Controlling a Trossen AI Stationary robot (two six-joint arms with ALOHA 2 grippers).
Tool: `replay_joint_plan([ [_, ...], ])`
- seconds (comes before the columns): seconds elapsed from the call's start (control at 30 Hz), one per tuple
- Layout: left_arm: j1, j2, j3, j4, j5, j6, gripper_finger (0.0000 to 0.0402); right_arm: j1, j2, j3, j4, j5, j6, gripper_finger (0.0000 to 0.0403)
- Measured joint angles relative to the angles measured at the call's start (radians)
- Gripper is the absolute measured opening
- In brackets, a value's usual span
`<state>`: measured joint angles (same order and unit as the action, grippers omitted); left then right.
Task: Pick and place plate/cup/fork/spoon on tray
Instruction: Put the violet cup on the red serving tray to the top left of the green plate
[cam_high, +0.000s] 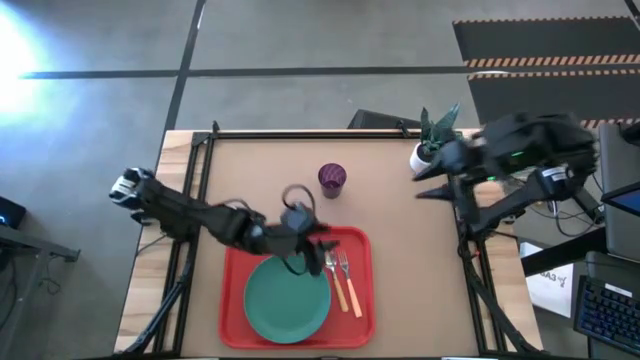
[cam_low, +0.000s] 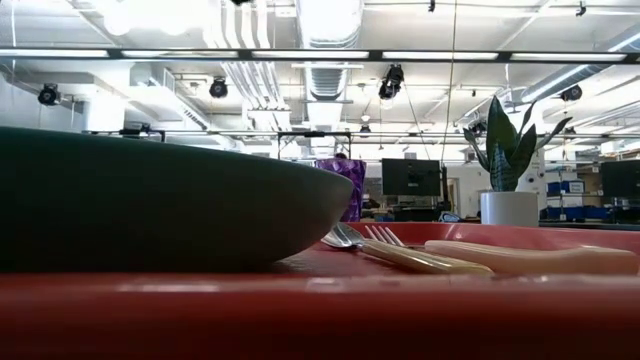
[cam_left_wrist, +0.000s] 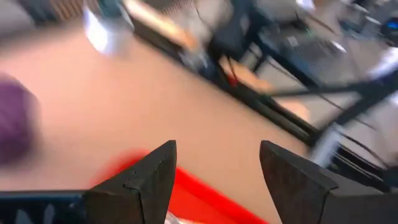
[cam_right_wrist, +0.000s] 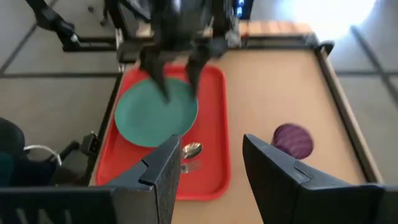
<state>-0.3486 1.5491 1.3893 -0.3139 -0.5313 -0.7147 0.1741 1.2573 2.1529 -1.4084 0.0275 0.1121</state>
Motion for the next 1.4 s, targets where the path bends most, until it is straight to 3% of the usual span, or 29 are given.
replay_joint_plan([
  [0.23, 0.029, -0.190, -0.008, -0.093, -0.308, 0.279, 0.0213, -0.016, 0.107, -0.001, -0.015, 0.030, 0.075, 0.0160],
  [0.33, 0.031, -0.280, -0.008, -0.168, -0.379, 0.339, 0.0213, -0.040, 0.161, -0.005, -0.024, 0.045, 0.124, 0.0160],
  [0.53, 0.031, -0.451, -0.009, -0.364, -0.387, 0.349, 0.0212, -0.117, 0.289, -0.013, -0.021, 0.033, 0.168, 0.0160],
  [0.73, 0.031, -0.562, -0.009, -0.498, -0.386, 0.328, 0.0212, -0.284, 0.455, -0.014, 0.022, -0.135, 0.128, 0.0160],
  [0.97, 0.030, -0.601, -0.010, -0.565, -0.356, 0.327, 0.0212, -0.517, 0.637, -0.014, 0.103, -0.315, 0.087, 0.0160],
  [1.2, 0.031, -0.601, -0.011, -0.610, -0.340, 0.328, 0.0212, -0.604, 0.790, 0.037, 0.013, -0.319, 0.024, 0.0163],
  [1.4, 0.031, -0.602, -0.011, -0.621, -0.340, 0.329, 0.0212, -0.616, 0.907, 0.177, -0.084, -0.232, -0.047, 0.0187],
])
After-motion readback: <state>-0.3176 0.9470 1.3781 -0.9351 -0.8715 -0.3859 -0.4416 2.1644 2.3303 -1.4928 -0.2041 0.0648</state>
